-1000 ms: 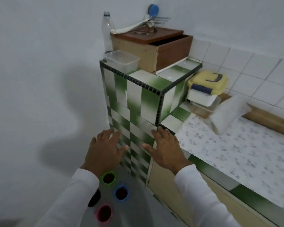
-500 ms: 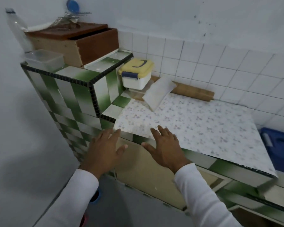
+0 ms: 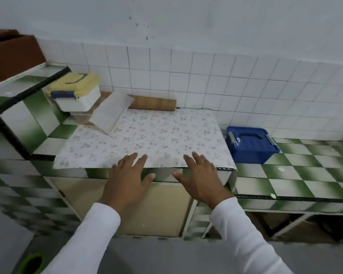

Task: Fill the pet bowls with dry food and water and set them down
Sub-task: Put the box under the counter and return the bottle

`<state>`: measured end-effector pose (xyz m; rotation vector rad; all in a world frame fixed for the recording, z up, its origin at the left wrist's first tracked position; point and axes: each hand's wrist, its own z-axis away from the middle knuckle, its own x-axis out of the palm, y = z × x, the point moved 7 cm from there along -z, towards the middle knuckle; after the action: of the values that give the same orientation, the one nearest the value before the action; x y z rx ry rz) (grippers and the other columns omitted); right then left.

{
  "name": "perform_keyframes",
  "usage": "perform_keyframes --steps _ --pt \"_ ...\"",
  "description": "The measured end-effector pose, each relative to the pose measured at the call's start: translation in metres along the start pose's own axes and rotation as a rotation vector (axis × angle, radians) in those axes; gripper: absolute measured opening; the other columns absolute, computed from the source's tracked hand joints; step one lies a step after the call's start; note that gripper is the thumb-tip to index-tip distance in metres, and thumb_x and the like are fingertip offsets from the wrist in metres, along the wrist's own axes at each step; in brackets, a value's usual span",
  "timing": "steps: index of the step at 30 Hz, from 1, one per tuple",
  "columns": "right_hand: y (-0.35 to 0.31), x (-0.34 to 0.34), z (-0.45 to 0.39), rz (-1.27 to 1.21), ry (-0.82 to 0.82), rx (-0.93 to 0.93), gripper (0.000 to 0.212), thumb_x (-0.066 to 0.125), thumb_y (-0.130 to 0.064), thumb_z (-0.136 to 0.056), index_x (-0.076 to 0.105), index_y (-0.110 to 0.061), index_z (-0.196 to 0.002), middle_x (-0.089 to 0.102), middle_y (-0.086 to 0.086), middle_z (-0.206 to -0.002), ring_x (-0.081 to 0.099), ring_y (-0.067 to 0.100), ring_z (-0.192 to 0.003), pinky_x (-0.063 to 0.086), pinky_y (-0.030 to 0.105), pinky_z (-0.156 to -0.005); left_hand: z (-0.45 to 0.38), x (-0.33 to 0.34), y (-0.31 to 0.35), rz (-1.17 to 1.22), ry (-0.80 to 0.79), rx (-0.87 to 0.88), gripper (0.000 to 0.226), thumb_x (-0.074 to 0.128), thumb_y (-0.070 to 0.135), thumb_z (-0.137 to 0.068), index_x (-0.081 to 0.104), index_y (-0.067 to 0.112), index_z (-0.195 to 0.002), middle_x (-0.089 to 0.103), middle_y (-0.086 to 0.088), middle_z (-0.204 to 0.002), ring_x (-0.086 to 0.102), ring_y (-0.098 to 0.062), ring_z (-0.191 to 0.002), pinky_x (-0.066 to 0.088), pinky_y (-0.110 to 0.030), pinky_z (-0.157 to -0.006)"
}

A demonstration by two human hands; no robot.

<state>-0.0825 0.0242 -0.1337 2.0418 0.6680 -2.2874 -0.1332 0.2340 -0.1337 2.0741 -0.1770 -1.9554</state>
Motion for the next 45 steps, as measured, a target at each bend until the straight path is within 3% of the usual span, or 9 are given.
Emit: perform_keyframes --steps 7,23,36,42,45 --pt "0.083 -0.020 0.031 -0.038 0.042 0.157 0.078 0.037 -0.070 -0.097 0.020 -0.028 -0.160 0.011 0.004 -0.170 0.007 0.028 -0.156 0.010 0.050 -0.125 -0.022 0.034 0.082 0.007 -0.067 0.172 0.077 0.031 0.071 -0.097 0.023 0.032 -0.162 0.019 0.000 -0.170 0.016 -0.024 -0.156 0.018 -0.049 -0.126" --pt "0.243 -0.044 0.068 -0.075 0.087 0.531 0.078 0.038 -0.071 -0.096 0.020 -0.031 -0.159 0.010 0.002 -0.170 0.007 0.028 -0.156 0.009 0.052 -0.125 -0.082 0.111 0.252 0.030 -0.195 0.478 0.069 0.043 0.061 -0.101 0.026 0.032 -0.161 0.022 0.000 -0.169 0.020 -0.024 -0.154 0.022 -0.050 -0.125" --pt "0.351 -0.065 0.017 -0.080 0.111 0.653 0.078 0.036 -0.072 -0.096 0.019 -0.029 -0.159 0.010 0.004 -0.170 0.008 0.029 -0.156 0.011 0.051 -0.126 -0.180 0.169 0.352 -0.045 -0.241 0.631 0.071 0.041 0.065 -0.099 0.031 0.029 -0.160 0.031 -0.006 -0.165 0.028 -0.029 -0.151 0.032 -0.052 -0.120" --pt "0.382 -0.075 -0.022 -0.102 0.111 0.646 0.076 0.037 -0.070 -0.097 0.017 -0.031 -0.160 0.007 0.002 -0.170 0.003 0.027 -0.157 0.007 0.050 -0.126 -0.230 0.181 0.379 -0.030 -0.239 0.650 0.089 0.020 0.075 -0.086 0.034 0.027 -0.159 0.033 -0.008 -0.164 0.031 -0.031 -0.150 0.035 -0.052 -0.117" --pt "0.395 -0.080 -0.042 -0.096 0.108 0.637 0.077 0.036 -0.070 -0.097 0.016 -0.031 -0.160 0.008 0.002 -0.170 0.004 0.027 -0.156 0.008 0.050 -0.126 -0.253 0.188 0.387 -0.044 -0.251 0.638 0.077 0.031 0.073 -0.097 0.028 0.030 -0.161 0.026 -0.005 -0.168 0.024 -0.029 -0.153 0.031 -0.050 -0.120"
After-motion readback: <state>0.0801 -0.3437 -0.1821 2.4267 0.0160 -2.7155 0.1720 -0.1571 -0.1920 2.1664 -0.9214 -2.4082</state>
